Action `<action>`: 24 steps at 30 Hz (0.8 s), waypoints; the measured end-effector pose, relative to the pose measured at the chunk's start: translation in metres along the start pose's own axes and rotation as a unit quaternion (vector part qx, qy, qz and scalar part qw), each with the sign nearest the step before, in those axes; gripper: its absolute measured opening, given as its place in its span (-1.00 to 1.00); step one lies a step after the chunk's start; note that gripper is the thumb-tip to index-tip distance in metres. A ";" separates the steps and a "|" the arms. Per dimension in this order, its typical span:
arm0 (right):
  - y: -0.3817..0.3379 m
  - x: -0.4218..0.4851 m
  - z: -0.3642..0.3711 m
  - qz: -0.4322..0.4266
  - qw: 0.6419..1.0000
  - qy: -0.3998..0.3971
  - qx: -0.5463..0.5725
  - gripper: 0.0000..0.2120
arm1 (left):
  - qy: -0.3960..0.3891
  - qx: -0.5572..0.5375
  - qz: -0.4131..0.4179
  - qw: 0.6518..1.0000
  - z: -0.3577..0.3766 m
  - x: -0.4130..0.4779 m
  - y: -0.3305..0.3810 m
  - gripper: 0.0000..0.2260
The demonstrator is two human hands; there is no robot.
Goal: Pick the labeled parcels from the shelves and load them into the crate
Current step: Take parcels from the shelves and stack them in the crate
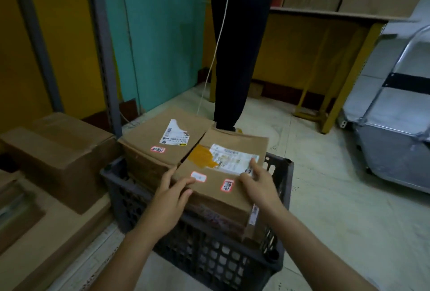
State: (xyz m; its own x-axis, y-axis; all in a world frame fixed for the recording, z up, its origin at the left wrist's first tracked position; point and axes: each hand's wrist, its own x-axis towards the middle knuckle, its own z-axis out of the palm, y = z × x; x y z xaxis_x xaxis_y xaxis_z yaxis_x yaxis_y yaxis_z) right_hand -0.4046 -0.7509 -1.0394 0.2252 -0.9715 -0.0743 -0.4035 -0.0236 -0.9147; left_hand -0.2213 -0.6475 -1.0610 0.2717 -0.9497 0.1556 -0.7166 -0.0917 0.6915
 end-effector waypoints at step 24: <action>0.065 -0.021 -0.033 -0.001 0.982 0.094 -0.165 -0.48 | -0.070 0.232 0.114 0.964 0.077 -0.004 0.017 -0.55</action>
State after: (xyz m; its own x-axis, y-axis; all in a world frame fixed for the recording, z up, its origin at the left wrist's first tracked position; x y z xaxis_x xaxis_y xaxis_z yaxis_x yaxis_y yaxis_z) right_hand -0.4645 -0.7400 -1.0839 0.0713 -0.9970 0.0302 -0.6752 -0.0706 -0.7343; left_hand -0.2838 -0.6685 -1.1036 0.0069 -0.9892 0.1463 -0.9661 0.0312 0.2563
